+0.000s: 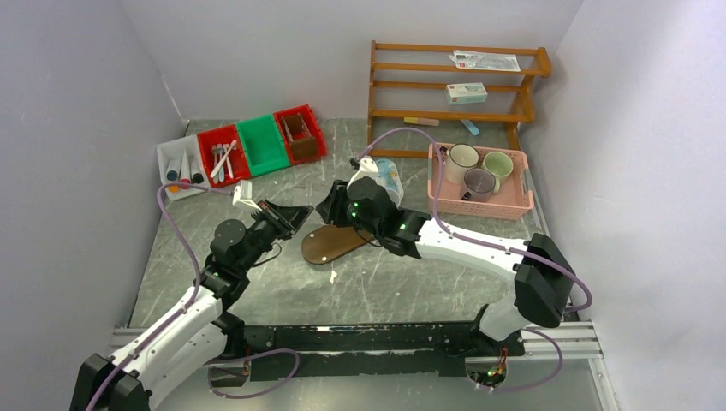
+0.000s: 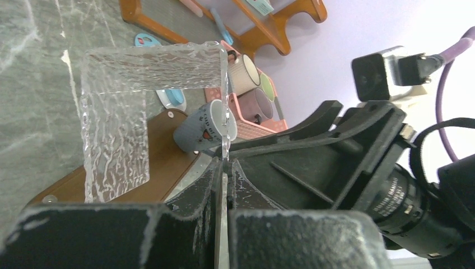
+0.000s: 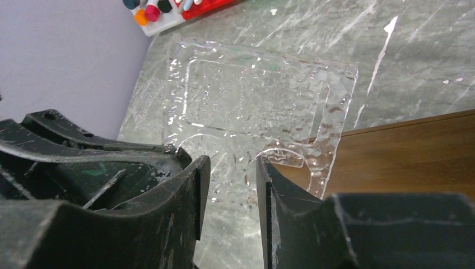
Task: Prepare toiletry sets of a toothbrush and toothpaste on the tray
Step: Pick up the toothpaste holder from the storage box.
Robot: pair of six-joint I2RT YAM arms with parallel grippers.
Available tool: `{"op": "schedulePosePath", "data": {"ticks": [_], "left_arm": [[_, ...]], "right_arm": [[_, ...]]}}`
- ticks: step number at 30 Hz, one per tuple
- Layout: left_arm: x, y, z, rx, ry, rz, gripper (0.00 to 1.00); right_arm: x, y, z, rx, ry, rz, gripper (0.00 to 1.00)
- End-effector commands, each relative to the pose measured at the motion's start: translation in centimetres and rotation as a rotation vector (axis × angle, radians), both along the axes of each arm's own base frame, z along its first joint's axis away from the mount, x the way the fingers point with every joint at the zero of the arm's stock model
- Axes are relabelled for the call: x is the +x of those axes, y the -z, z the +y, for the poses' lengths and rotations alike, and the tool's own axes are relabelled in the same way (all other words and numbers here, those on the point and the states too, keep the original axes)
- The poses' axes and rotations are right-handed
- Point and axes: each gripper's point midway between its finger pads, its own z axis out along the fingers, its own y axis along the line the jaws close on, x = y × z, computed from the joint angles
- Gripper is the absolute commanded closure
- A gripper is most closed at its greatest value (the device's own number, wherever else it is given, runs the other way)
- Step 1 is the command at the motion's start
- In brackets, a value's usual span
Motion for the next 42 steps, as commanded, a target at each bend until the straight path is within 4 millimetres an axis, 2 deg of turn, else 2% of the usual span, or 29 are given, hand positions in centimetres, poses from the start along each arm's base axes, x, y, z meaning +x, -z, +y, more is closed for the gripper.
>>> {"op": "schedulePosePath", "data": {"ticks": [1, 8, 15, 18, 20, 24, 28, 35, 42], "left_arm": [[-0.4, -3.1, -0.5, -0.065, 0.009, -0.105, 0.95], [-0.5, -2.8, -1.0, -0.066, 0.017, -0.096, 0.95], [-0.5, -1.9, -1.4, -0.029, 0.023, -0.070, 0.92], [-0.2, -1.8, -1.1, 0.020, 0.007, -0.057, 0.78], [-0.1, -1.5, -1.0, 0.057, 0.002, -0.044, 0.66], [-0.1, -1.3, -0.7, 0.120, -0.004, -0.031, 0.51], [0.0, -1.6, 0.0, 0.222, -0.019, -0.032, 0.41], [0.5, -4.6, 4.1, 0.439, -0.173, -0.072, 0.29], [0.0, -8.4, 9.8, 0.623, -0.389, -0.117, 0.18]], "right_arm": [[0.7, 0.4, -0.2, -0.033, 0.043, -0.007, 0.61], [1.0, 1.7, -0.5, -0.092, 0.064, 0.011, 0.65], [1.4, 1.7, -1.1, -0.152, 0.074, -0.018, 0.86], [1.5, 1.7, -1.7, -0.189, 0.079, -0.029, 0.97], [1.5, 1.5, -2.0, -0.219, 0.071, -0.040, 1.00], [1.5, 1.5, -2.6, -0.290, 0.050, -0.051, 1.00], [1.2, 1.4, -3.0, -0.363, 0.015, -0.053, 1.00], [0.6, 3.1, -4.1, -0.538, -0.067, -0.023, 1.00], [0.8, 5.4, -5.0, -0.646, -0.118, 0.030, 1.00]]}}
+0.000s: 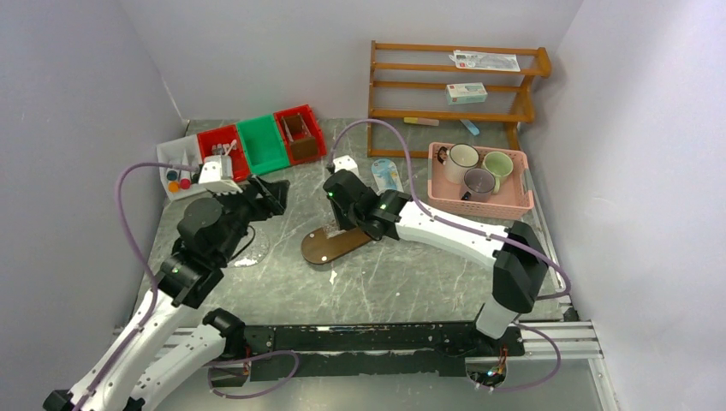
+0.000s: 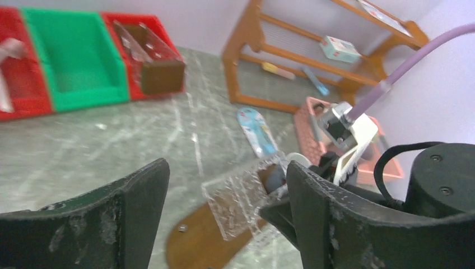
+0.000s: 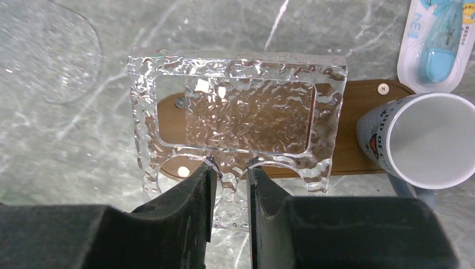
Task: Prepare toiletry sets of a toothbrush and toothpaste on the tray
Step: Pick up the toothpaste holder from the storage box, then place the toothpaste holder on the tray.
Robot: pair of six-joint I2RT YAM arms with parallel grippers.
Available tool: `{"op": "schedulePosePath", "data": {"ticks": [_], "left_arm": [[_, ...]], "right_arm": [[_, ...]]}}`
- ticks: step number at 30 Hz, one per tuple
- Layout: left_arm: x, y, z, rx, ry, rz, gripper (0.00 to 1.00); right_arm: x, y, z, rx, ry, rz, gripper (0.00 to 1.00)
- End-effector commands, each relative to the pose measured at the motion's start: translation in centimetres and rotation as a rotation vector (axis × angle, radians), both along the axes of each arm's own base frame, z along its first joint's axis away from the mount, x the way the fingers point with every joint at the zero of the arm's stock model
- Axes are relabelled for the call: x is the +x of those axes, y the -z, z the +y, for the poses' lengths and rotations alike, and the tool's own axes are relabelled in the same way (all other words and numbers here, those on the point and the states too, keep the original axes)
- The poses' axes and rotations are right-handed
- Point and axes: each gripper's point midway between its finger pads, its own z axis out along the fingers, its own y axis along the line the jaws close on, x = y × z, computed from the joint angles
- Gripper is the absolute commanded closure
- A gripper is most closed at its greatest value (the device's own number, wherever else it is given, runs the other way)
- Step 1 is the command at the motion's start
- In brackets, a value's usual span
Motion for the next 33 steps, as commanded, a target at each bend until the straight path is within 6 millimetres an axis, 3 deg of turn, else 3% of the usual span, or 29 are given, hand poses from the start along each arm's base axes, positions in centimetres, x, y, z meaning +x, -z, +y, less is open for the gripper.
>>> {"op": "schedulePosePath", "data": {"ticks": [1, 11, 33], "left_arm": [[-0.7, -0.7, 4.9, 0.195, -0.178, -0.012, 0.17], [-1.4, -1.5, 8.9, 0.293, -0.338, -0.059, 0.07], [-1.1, -1.0, 9.1, 0.299, -0.332, -0.056, 0.03]], "right_arm": [[0.2, 1.3, -1.3, -0.100, -0.027, 0.037, 1.00], [1.5, 3.7, -2.7, -0.161, -0.014, 0.089, 1.00], [1.1, 6.1, -4.8, -0.163, -0.023, 0.186, 1.00]]}}
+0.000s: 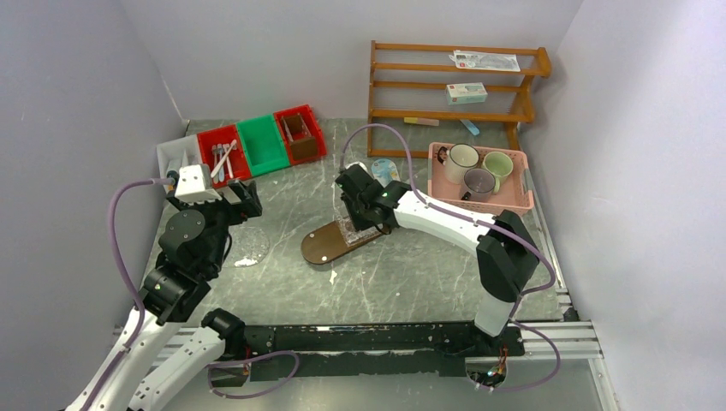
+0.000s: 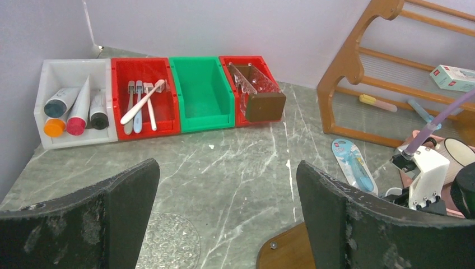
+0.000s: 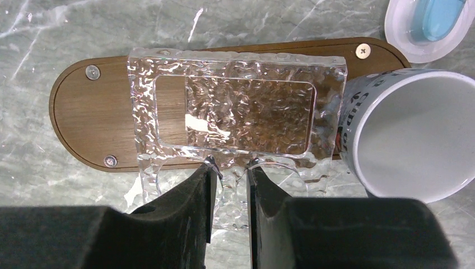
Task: Prepare toiletry sets of a toothbrush and toothpaste on the tray
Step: Place the toothpaste holder on the tray.
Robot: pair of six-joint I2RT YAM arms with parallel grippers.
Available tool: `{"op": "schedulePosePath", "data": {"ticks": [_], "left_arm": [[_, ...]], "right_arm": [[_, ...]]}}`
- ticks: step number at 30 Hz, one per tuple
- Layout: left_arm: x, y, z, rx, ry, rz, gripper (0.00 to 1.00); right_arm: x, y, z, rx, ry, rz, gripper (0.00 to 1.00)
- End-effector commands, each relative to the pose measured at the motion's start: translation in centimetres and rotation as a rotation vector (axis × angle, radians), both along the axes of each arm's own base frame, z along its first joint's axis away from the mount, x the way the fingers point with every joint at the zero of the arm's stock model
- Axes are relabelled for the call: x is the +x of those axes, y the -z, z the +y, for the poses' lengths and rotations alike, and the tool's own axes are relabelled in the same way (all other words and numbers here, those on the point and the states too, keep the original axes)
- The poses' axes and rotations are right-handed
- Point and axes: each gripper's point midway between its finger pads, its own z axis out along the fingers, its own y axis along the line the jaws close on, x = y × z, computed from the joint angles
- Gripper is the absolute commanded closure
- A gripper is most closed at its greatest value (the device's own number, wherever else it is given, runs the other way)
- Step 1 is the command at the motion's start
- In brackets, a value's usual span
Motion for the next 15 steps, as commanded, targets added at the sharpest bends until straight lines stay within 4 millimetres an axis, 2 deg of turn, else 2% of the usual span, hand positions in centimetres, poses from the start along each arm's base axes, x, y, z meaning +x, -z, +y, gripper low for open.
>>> {"op": "schedulePosePath", "data": {"ticks": [1, 15], "left_arm": [[0.16, 0.74, 0.06, 0.021, 0.006, 0.019, 0.03], [0.69, 0.97, 0.25, 0.011, 0.018, 0.024, 0.03]], "right_arm": [[-0.02, -0.24, -0.33, 0.008, -0.013, 0.006, 1.00], [0.01, 0.29, -0.67, -0.002, -0.046, 0.034, 0.99]]}}
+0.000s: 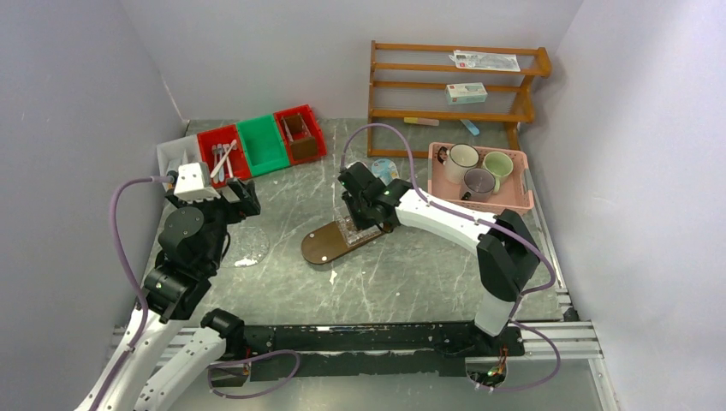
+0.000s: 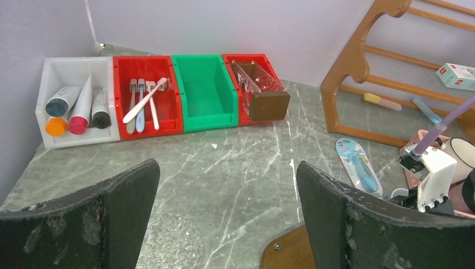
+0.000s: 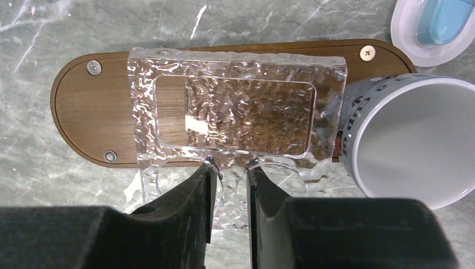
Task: Prepare toiletry sets of a toothbrush and toothpaste on the tray
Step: Place the toothpaste holder on the tray.
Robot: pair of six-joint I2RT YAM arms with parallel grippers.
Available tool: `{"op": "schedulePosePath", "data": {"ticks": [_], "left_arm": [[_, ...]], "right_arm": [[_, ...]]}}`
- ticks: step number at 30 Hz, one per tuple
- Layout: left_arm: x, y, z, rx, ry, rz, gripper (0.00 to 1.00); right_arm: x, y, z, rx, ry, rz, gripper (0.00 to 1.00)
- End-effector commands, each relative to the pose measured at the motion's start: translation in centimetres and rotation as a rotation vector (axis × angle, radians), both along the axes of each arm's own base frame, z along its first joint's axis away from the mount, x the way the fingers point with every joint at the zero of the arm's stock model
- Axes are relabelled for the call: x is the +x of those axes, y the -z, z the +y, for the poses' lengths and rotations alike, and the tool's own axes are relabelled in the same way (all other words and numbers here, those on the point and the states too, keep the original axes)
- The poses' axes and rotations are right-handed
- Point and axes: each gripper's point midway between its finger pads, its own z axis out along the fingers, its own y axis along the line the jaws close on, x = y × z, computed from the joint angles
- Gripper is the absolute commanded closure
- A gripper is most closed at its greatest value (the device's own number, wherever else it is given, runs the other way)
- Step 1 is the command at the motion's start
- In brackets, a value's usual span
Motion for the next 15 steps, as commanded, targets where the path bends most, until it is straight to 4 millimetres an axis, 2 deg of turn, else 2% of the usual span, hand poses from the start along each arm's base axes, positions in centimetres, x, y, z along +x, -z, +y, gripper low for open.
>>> {"op": "schedulePosePath", "data": {"ticks": [1, 15], "left_arm": [[0.28, 0.49, -0.18, 0.007, 0.020, 0.010, 0.03], [0.55, 0.62, 0.05, -0.001, 0.027, 0.011, 0.03]], "right_arm": [[-0.07, 0.18, -0.50, -0.013, -0.028, 0.012, 0.98], [-0.31, 0.65, -0.46, 0.016, -0.054, 0.047, 0.89]]}}
